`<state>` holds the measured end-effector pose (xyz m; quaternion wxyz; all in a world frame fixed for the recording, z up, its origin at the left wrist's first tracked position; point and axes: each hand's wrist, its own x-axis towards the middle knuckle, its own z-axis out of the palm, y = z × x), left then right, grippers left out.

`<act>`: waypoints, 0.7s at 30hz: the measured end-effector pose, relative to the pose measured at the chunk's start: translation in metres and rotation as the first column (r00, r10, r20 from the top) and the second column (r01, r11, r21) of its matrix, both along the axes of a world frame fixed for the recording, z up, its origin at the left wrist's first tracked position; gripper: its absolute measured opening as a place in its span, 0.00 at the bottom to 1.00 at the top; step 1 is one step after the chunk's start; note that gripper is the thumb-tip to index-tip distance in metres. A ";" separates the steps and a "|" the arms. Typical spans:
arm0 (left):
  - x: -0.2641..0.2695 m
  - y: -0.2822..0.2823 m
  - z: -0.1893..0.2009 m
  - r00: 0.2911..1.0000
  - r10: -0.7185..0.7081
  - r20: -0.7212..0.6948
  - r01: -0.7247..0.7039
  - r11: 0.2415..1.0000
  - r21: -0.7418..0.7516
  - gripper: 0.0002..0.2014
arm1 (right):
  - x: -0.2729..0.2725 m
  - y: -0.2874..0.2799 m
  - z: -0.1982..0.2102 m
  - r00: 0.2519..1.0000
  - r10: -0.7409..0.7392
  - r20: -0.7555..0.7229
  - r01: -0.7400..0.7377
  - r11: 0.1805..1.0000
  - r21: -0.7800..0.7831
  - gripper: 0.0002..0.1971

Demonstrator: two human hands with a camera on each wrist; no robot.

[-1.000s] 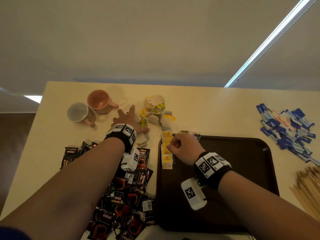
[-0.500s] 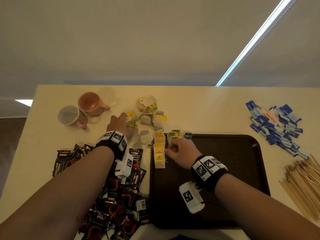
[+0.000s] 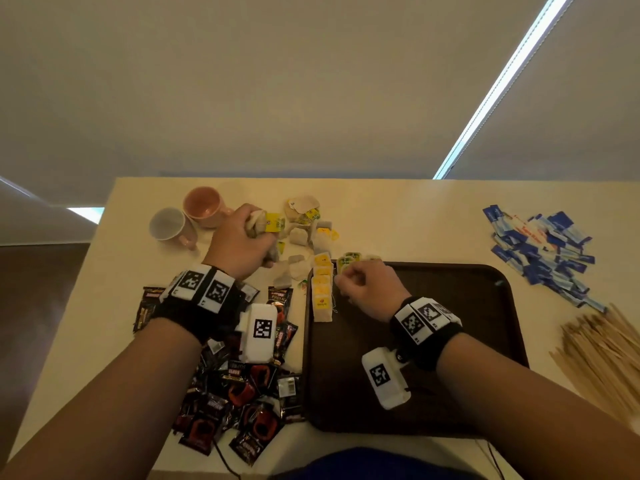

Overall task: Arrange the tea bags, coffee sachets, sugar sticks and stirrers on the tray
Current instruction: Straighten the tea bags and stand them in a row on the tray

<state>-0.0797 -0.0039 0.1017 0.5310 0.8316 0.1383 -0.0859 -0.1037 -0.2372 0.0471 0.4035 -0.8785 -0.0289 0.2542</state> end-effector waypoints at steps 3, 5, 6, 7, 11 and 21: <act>-0.017 -0.019 0.021 0.998 -0.002 -0.058 -0.015 0.958 -0.287 0.09 | -0.005 0.002 0.013 0.975 -0.170 -0.143 0.200 0.953 0.230 0.16; -0.029 -0.031 0.030 0.996 -0.042 -0.082 0.002 0.901 -0.433 0.09 | -0.010 0.004 0.023 0.888 -0.258 -0.381 0.409 0.823 0.395 0.19; -0.034 -0.036 0.032 0.993 -0.073 -0.091 0.019 0.871 -0.490 0.10 | -0.014 0.004 0.026 0.827 -0.257 -0.500 0.505 0.730 0.460 0.22; -0.039 -0.041 0.033 0.990 -0.102 -0.095 0.036 0.843 -0.536 0.10 | -0.017 0.003 0.027 0.774 -0.232 -0.590 0.576 0.645 0.502 0.24; -0.054 -0.060 0.033 0.979 -0.177 -0.104 0.077 0.785 -0.614 0.11 | -0.029 0.000 0.025 0.693 -0.109 -0.712 0.656 0.506 0.561 0.25; -0.068 -0.062 0.018 0.944 -0.098 -0.316 -0.169 0.678 -0.716 0.10 | -0.041 -0.028 0.048 0.934 -0.136 -0.331 0.292 0.826 0.482 0.13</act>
